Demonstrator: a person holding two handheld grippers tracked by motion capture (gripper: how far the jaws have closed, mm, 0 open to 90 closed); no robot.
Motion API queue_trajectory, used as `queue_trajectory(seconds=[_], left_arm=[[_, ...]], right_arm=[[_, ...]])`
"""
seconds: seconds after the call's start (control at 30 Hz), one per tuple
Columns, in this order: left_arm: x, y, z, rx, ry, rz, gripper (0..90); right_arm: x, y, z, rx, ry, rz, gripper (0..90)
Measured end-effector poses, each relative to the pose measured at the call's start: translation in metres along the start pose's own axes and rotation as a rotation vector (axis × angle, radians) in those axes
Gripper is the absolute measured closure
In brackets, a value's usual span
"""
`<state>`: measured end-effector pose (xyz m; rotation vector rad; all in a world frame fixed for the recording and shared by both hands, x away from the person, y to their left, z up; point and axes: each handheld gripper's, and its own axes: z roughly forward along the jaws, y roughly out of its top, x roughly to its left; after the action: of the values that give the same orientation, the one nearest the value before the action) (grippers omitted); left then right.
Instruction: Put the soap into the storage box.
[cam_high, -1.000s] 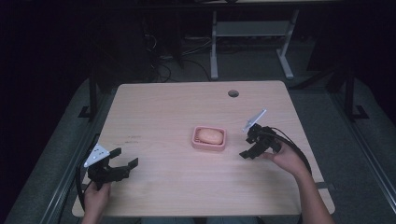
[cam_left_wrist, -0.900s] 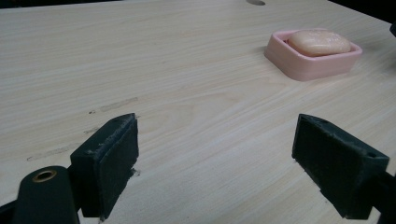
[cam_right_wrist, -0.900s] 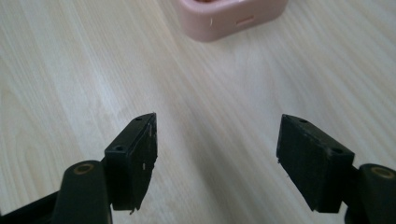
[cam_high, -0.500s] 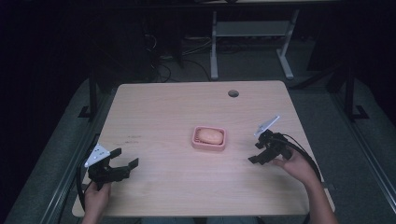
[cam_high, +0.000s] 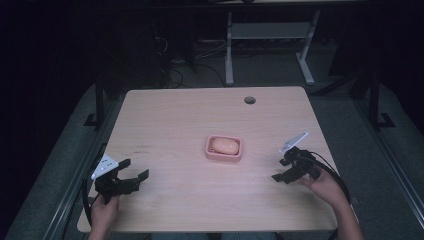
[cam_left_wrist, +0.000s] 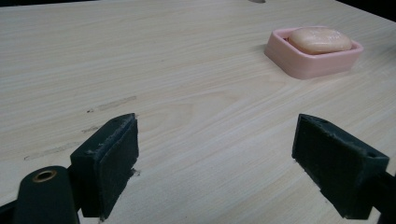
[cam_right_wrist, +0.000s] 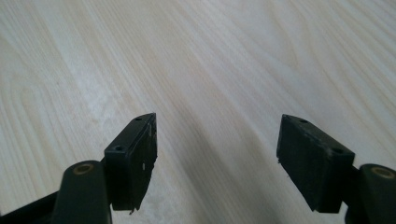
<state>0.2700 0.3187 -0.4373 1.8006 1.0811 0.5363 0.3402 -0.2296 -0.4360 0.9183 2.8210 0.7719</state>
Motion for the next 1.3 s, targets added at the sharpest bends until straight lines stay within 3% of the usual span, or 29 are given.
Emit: queue_trajectory(seconds=[0.43, 0.77, 1.17, 1.3], left_arm=[[-0.002, 0.0, 0.001, 0.002, -0.003, -0.003, 14.3], [-0.004, 0.0, 0.002, 0.011, -0.011, 0.019, 14.3], [-0.006, 0.001, 0.005, 0.018, -0.027, 0.034, 14.3], [-0.005, 0.001, 0.006, 0.021, -0.029, 0.041, 14.3]], right_arm=[[0.006, -0.022, -0.001, -0.024, 0.0, 0.03, 28.6], [0.015, -0.035, -0.004, -0.05, -0.015, 0.028, 28.8], [0.031, -0.051, -0.009, -0.091, -0.032, 0.046, 28.7], [0.041, -0.055, -0.012, -0.132, -0.049, 0.047, 28.4]])
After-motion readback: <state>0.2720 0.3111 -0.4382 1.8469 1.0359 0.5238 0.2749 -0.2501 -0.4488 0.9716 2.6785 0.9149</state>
